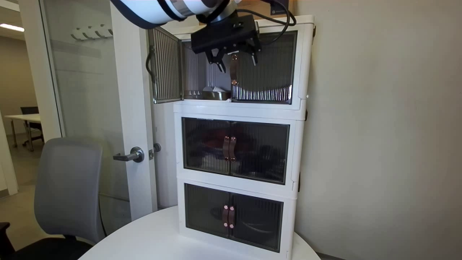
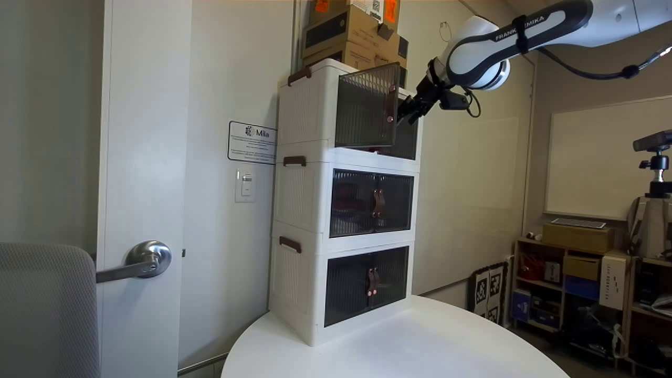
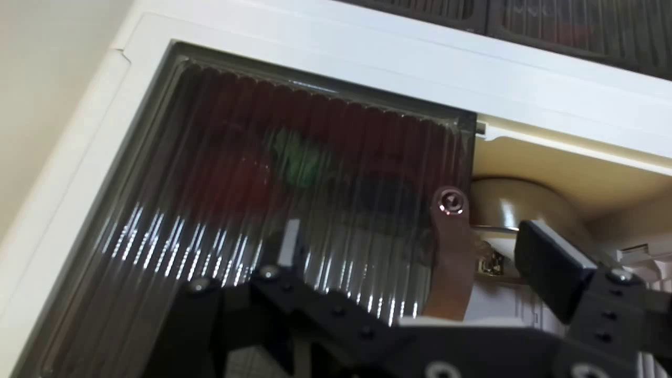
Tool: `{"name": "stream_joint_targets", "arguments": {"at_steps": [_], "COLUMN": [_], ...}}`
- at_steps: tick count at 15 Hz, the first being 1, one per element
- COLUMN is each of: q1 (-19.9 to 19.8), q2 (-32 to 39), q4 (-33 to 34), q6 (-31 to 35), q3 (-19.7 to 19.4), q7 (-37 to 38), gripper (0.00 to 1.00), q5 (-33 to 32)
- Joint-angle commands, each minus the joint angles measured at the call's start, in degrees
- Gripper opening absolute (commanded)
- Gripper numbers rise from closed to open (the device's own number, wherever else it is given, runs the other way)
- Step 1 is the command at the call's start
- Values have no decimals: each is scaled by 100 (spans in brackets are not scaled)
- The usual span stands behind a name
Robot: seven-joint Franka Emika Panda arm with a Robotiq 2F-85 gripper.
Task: Open the cabinet doors
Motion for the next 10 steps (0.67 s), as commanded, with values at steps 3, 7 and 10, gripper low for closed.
{"name": "stream_joint_targets", "arguments": {"at_steps": [3, 7, 10], "q1": [1086, 1372, 1348], "q2": [-919, -1219, -1288], "q4": [1220, 1572, 1582], "q6": [-41, -43, -166], "q3": [-423, -351, -251], "q7": [73, -87, -151], "gripper": [100, 100, 99], "q5": [-664, -642, -543]}}
